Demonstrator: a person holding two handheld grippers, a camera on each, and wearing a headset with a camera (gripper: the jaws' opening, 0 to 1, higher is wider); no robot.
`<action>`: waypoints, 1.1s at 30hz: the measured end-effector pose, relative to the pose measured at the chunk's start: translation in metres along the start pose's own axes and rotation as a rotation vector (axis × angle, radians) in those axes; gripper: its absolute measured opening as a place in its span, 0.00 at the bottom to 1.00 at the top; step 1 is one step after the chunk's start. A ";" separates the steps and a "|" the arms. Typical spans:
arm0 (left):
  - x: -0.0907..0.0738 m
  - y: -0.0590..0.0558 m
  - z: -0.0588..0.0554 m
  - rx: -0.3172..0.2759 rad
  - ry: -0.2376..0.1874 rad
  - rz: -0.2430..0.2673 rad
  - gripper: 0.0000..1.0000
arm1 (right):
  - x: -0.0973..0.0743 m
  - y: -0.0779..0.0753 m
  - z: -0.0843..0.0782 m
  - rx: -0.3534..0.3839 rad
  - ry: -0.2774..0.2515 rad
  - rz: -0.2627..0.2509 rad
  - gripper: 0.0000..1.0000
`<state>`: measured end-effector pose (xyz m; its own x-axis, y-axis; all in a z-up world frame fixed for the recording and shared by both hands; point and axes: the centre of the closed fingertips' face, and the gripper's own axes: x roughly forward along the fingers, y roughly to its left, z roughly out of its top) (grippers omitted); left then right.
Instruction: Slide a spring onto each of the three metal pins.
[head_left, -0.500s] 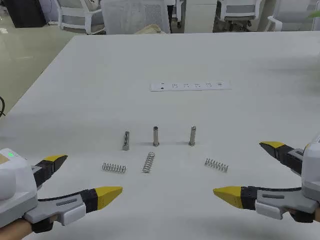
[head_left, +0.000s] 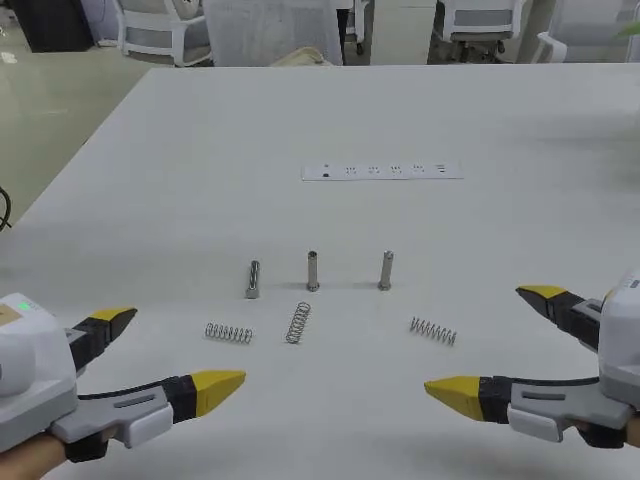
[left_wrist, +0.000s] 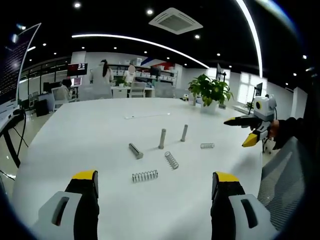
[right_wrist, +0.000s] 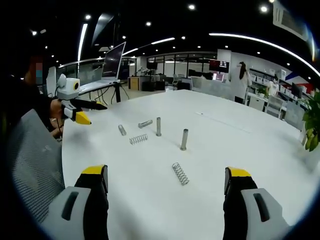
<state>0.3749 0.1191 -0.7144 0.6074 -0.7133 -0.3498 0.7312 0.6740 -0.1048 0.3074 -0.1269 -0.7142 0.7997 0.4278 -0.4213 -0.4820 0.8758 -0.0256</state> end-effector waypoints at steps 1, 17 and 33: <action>0.000 0.000 0.000 0.000 0.000 0.000 0.92 | 0.000 0.000 0.000 0.000 0.000 0.000 0.96; 0.001 0.001 0.000 0.005 0.008 -0.004 0.92 | 0.001 0.002 -0.002 -0.002 0.010 0.006 0.96; 0.001 0.004 0.002 0.003 0.002 0.007 0.91 | 0.000 0.000 -0.001 0.004 0.005 -0.002 0.96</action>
<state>0.3792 0.1206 -0.7134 0.6120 -0.7080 -0.3525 0.7278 0.6785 -0.0993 0.3066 -0.1269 -0.7150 0.7988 0.4255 -0.4253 -0.4794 0.8773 -0.0226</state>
